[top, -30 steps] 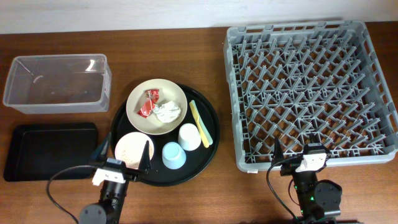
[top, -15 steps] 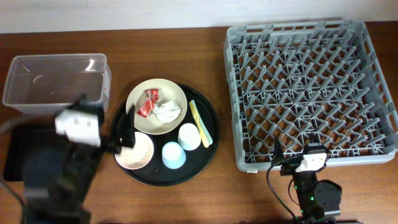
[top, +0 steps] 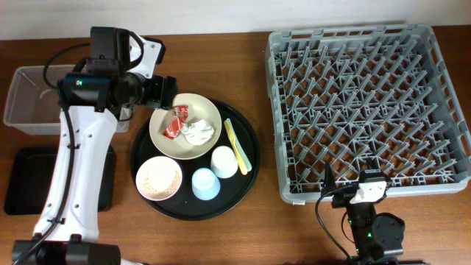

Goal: Sort waste into correct bins and load items into the dishwasher rack
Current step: 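Move the left gripper over the beige bowl and grasp the white tissue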

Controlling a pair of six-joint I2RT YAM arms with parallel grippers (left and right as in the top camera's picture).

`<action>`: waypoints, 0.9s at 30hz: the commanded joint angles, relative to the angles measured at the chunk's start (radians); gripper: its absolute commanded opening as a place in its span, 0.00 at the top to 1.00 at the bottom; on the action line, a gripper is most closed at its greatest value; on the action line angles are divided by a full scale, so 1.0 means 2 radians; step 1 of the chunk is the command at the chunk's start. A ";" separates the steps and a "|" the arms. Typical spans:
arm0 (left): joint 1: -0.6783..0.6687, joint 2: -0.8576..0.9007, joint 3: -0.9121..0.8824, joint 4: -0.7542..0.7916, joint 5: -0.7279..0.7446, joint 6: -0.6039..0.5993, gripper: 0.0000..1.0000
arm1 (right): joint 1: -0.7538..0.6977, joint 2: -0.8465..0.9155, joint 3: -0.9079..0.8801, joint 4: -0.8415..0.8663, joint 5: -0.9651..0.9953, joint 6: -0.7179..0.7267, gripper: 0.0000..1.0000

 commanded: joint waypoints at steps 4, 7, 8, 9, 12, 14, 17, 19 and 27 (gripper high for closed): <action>-0.002 0.024 0.009 -0.006 -0.047 -0.023 0.45 | 0.003 -0.003 -0.002 -0.003 0.000 0.002 0.02; -0.002 0.061 0.009 -0.026 -0.055 -0.025 0.41 | 0.003 -0.003 -0.002 -0.003 0.000 0.002 0.02; -0.002 0.072 0.009 -0.033 -0.055 -0.026 0.41 | 0.003 -0.003 -0.002 -0.003 -0.001 0.002 0.02; -0.002 0.082 0.009 -0.040 -0.055 -0.026 0.41 | 0.003 -0.003 -0.002 -0.003 0.000 0.002 0.02; -0.008 0.115 0.009 -0.046 -0.055 -0.026 0.43 | 0.003 -0.003 -0.002 -0.003 0.000 0.002 0.02; -0.016 0.133 0.009 -0.046 -0.055 -0.026 0.45 | 0.003 -0.003 -0.002 -0.003 -0.001 0.002 0.02; -0.043 0.149 0.009 -0.047 -0.055 -0.026 0.48 | 0.003 -0.003 -0.002 -0.003 -0.001 0.002 0.02; -0.060 0.152 0.009 -0.045 -0.055 -0.027 0.48 | 0.003 -0.003 -0.002 -0.003 0.000 0.002 0.02; -0.092 0.176 -0.021 -0.043 -0.086 -0.079 0.48 | 0.003 -0.003 -0.002 -0.003 -0.001 0.002 0.02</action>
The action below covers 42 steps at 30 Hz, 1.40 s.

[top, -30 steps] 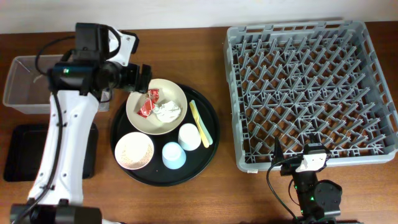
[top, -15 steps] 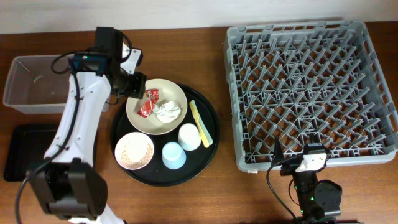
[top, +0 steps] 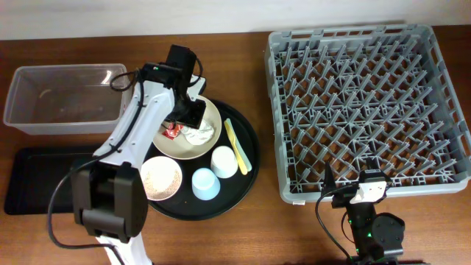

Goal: Sort waste into correct bins and load items into the dishwasher rack
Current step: 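Move the left gripper over the beige bowl and grasp the white tissue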

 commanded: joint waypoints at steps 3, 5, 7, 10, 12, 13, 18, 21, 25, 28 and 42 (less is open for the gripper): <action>0.002 0.012 -0.043 0.017 0.000 -0.017 0.47 | 0.003 -0.003 -0.002 -0.003 -0.001 0.002 0.02; 0.002 0.012 -0.060 0.030 0.004 -0.017 0.47 | 0.003 -0.003 -0.002 -0.003 -0.001 0.002 0.02; 0.002 0.012 -0.075 0.047 0.025 -0.017 0.47 | 0.003 -0.003 -0.002 -0.003 -0.001 0.002 0.02; 0.002 0.012 -0.097 0.067 0.029 -0.018 0.47 | 0.003 -0.003 -0.002 -0.003 -0.001 0.002 0.02; 0.002 0.012 -0.110 0.084 0.033 -0.017 0.47 | 0.003 -0.003 -0.002 -0.003 -0.001 0.002 0.02; 0.001 0.012 -0.115 0.090 0.034 -0.017 0.47 | 0.003 -0.003 -0.002 -0.003 -0.001 0.002 0.02; -0.004 0.012 -0.117 0.102 0.034 -0.017 0.50 | 0.003 -0.003 -0.002 -0.003 0.000 0.002 0.02; -0.004 0.012 -0.117 0.105 0.032 -0.017 0.59 | 0.003 -0.003 -0.002 -0.003 0.000 0.002 0.02; -0.004 0.014 -0.117 0.109 0.032 -0.017 0.71 | 0.003 -0.003 -0.002 -0.003 0.000 0.002 0.02; -0.004 0.014 -0.117 0.112 0.032 -0.017 0.79 | 0.003 -0.003 -0.002 -0.003 -0.001 0.002 0.02; -0.004 0.014 -0.117 0.143 0.033 -0.018 0.22 | 0.003 -0.003 -0.002 -0.003 0.000 0.002 0.02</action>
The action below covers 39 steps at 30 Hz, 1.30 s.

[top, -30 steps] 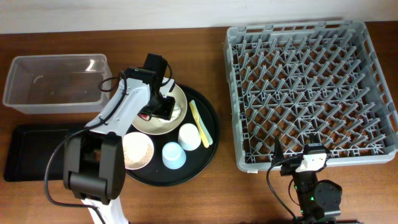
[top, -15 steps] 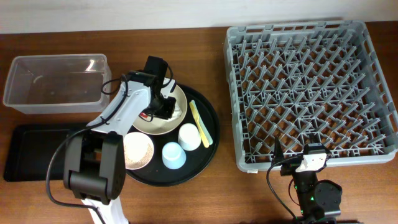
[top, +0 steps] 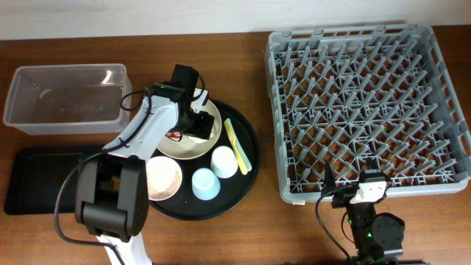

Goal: Sort waste into correct bins and load items into the dishwasher rack
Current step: 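Move the left gripper over the beige bowl and grasp the white tissue, then carry the tissue with the left gripper and drop it into the clear bin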

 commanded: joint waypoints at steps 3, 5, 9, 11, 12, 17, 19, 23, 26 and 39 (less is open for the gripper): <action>-0.002 0.009 -0.004 0.006 0.006 0.002 0.30 | 0.003 -0.003 -0.002 -0.003 -0.001 0.002 0.02; -0.002 0.009 -0.004 0.006 0.006 0.002 0.35 | 0.003 -0.003 -0.002 -0.003 -0.001 0.002 0.02; -0.003 0.009 -0.004 0.006 0.007 0.002 0.52 | 0.003 -0.003 -0.002 -0.003 -0.001 0.002 0.02; -0.006 0.009 -0.004 0.006 0.007 0.002 0.58 | 0.003 -0.003 -0.002 -0.003 0.000 0.002 0.02; -0.007 0.009 -0.004 0.007 0.007 0.002 0.58 | 0.003 -0.003 -0.002 -0.003 -0.001 0.002 0.02; -0.010 0.009 -0.004 0.010 0.004 0.002 0.68 | 0.003 -0.003 -0.002 -0.003 0.000 0.002 0.02; -0.010 0.009 -0.004 0.013 0.003 0.002 0.75 | 0.003 -0.003 -0.002 -0.003 0.000 0.002 0.02; -0.010 0.009 -0.004 0.012 0.004 0.002 0.88 | 0.003 -0.003 -0.002 -0.003 0.000 0.002 0.02; -0.010 0.009 -0.003 0.013 0.004 0.002 1.00 | 0.003 -0.003 -0.002 -0.003 -0.001 0.002 0.02; 0.021 -0.004 0.273 -0.143 -0.044 0.002 1.00 | 0.003 -0.003 -0.002 -0.003 0.000 0.002 0.02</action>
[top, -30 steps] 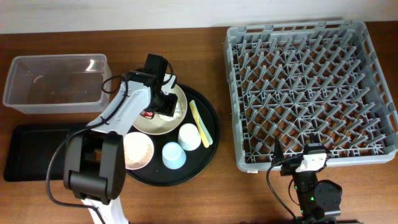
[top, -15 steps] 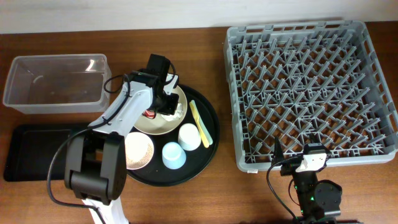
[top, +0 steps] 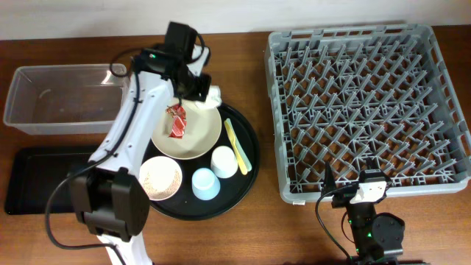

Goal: Sort waste into correct bins and load items into the dishwasher rack
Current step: 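Carry the tissue with the left gripper and drop it into the clear bin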

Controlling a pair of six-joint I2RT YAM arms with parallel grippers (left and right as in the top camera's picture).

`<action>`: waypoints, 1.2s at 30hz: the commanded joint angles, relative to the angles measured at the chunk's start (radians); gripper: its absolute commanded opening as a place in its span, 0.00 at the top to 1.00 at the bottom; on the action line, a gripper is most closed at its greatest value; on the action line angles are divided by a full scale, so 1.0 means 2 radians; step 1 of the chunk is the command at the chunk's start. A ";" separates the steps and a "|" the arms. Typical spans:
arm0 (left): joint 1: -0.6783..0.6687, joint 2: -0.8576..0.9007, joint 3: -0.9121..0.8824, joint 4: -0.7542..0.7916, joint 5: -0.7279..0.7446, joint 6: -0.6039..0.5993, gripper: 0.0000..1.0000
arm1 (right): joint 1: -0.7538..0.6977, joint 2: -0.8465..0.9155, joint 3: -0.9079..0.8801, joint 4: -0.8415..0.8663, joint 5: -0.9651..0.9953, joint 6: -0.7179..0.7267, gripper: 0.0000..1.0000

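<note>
My left gripper [top: 203, 93] hangs over the far rim of the beige plate [top: 193, 137], shut on a crumpled white napkin [top: 213, 96]. A red wrapper [top: 176, 121] lies on the plate. The plate sits on a round black tray [top: 250, 129] with a bowl of food scraps [top: 160, 178], a white cup [top: 224, 162], a light blue cup [top: 205, 184] and a yellow spoon [top: 238, 145]. The grey dishwasher rack [top: 368, 110] stands to the right. My right gripper [top: 366, 190] rests at the table's near edge, its jaws not discernible.
A clear plastic bin [top: 62, 99] stands at the far left, with a flat black bin [top: 40, 180] in front of it. The left arm's links reach across the gap between the bins and the tray.
My left gripper was down on the plate at the white napkin. Now it is raised at the plate's far rim with the napkin in it, and only the red wrapper remains on the plate.
At first my left gripper was by the clear bin, with napkin and wrapper both on the plate. Then it stood over the plate, then down on the napkin. Now it holds the napkin lifted off the plate. The right arm has stayed put.
</note>
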 commanded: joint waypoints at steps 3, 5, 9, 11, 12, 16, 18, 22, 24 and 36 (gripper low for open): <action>0.072 -0.007 0.098 -0.063 -0.078 -0.018 1.00 | 0.003 -0.003 -0.002 -0.003 -0.001 0.002 0.02; 0.115 -0.008 0.105 -0.066 -0.101 -0.036 1.00 | 0.003 -0.003 -0.002 -0.003 0.000 0.002 0.02; 0.220 -0.008 0.105 -0.056 -0.102 -0.099 1.00 | 0.003 -0.003 -0.002 -0.003 0.000 0.002 0.02; 0.269 -0.008 0.104 -0.056 -0.101 -0.100 1.00 | 0.003 -0.003 -0.002 -0.003 -0.001 0.002 0.02; 0.285 -0.008 0.104 -0.055 -0.101 -0.100 1.00 | 0.003 -0.003 -0.002 -0.003 0.000 0.002 0.02; 0.321 -0.002 0.102 -0.050 -0.101 -0.100 1.00 | 0.003 -0.003 -0.002 -0.003 0.000 0.002 0.02; 0.321 0.011 0.099 -0.050 -0.101 -0.100 1.00 | 0.003 -0.003 -0.002 -0.003 -0.001 0.002 0.02; 0.321 0.056 0.086 -0.049 -0.101 -0.100 1.00 | 0.003 -0.003 -0.002 -0.003 -0.001 0.002 0.02; 0.321 0.081 0.086 -0.049 -0.101 -0.100 1.00 | 0.003 -0.003 -0.002 -0.003 -0.001 0.002 0.02; 0.333 0.153 0.086 0.002 -0.120 -0.100 0.63 | 0.003 -0.003 -0.002 -0.003 0.000 0.002 0.02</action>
